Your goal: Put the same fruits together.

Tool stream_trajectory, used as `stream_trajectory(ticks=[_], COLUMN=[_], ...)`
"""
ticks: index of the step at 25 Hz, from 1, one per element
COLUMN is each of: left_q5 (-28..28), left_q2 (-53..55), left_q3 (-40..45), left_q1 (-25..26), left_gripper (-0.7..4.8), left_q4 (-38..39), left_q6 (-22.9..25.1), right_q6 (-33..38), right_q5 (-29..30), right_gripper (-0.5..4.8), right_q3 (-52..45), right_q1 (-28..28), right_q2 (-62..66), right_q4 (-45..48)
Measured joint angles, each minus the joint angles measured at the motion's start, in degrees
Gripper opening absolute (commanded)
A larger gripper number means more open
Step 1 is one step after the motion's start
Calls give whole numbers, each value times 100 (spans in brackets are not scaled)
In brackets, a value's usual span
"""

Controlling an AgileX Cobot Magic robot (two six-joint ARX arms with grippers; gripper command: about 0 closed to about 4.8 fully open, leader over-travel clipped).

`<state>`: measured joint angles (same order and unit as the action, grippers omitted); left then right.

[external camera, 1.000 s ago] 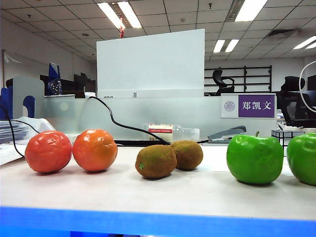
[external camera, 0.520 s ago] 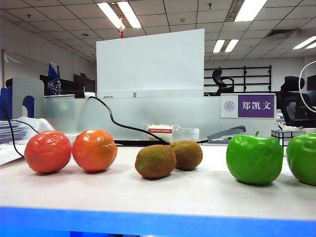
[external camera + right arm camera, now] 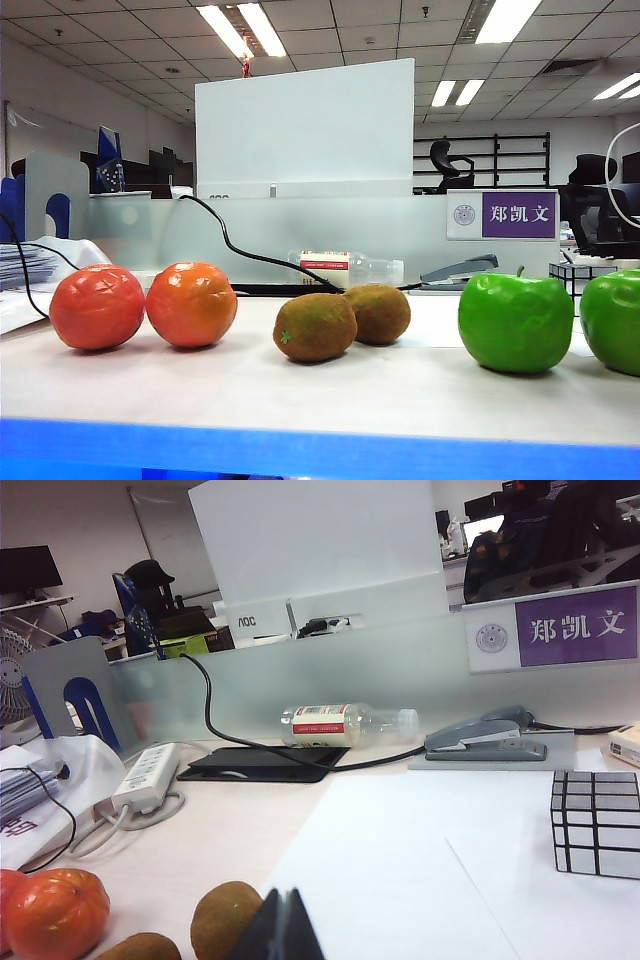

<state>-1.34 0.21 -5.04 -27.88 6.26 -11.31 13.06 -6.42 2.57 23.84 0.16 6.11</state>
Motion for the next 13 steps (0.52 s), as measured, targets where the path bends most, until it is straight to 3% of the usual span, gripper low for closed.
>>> stream_trajectory(ticks=[13], left_q5=[4], left_q2=[0], left_q3=[341], left_q1=[2], left_gripper=[-5], left_q4=[-219], left_q6=[7], right_q6=[2], right_q5=[-142], right_gripper=[0], right_q3=[0], right_q1=[0], right_q2=[0], right_q4=[-105])
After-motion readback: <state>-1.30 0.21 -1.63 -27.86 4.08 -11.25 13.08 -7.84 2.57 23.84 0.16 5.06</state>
